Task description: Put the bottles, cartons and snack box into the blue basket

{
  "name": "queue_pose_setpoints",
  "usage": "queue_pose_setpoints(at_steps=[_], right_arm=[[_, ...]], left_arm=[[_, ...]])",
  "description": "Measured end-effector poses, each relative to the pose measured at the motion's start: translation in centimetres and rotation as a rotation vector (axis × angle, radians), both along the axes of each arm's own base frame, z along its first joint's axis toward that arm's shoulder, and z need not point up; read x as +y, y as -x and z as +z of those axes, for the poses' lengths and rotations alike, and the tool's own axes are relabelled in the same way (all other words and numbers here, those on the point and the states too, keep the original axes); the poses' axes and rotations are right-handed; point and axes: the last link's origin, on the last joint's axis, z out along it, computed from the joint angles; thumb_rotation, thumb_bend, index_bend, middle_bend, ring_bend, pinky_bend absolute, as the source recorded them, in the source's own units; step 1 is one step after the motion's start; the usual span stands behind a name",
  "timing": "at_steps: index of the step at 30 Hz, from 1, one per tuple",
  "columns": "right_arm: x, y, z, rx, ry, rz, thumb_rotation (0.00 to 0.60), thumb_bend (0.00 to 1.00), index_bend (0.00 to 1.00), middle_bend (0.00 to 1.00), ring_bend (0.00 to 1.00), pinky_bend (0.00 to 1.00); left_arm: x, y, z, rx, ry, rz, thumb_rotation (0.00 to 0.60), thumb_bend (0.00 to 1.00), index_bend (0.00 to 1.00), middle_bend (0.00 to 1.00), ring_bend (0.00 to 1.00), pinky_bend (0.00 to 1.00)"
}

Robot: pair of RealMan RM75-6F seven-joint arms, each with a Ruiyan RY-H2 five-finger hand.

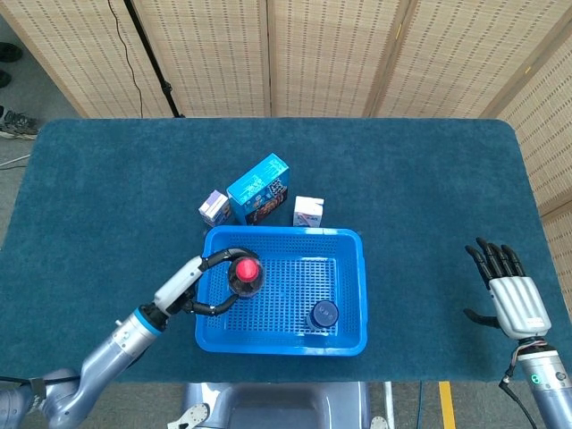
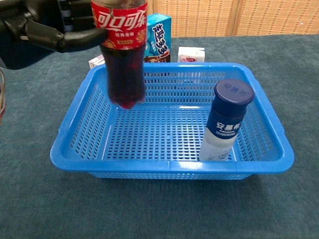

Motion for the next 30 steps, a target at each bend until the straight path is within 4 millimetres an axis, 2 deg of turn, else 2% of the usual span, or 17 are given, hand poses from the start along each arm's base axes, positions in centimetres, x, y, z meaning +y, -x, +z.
queue_pose_setpoints(at_steps=[8, 16, 28, 30], right_arm=[[0.0, 0.0, 0.1, -0.007, 0.0, 0.001, 0.6, 0.0, 0.0, 0.0, 0.0, 0.0], [0.0, -0.1, -0.1, -0.009, -0.004, 0.0, 0.6, 0.0, 0.0, 0.0, 0.0, 0.0], [-0.1, -0.1, -0.2, -0.01, -0.005, 0.0, 0.6, 0.0, 0.0, 0.0, 0.0, 0.0], [-0.1, -0.1, -0.1, -0.011, -0.004, 0.001, 0.6, 0.0, 0.0, 0.0, 0.0, 0.0]], left_arm=[[-0.3, -0.6, -2.6, -0.012, 0.071, 0.001, 0.6, 0.48, 0.27, 0.24, 0.21, 0.23], [-0.4, -0.5, -4.3, -0.003, 0.105, 0.009, 0.6, 0.48, 0.27, 0.24, 0.21, 0.23], [-1.5, -0.1, -6.8, 0.019, 0.159, -0.004, 0.6, 0.48, 0.27, 0.24, 0.21, 0.23], [-1.7, 0.1, -7.2, 0.036, 0.164, -0.011, 0.6, 0.46, 0.22, 0.19, 0.15, 0.22]])
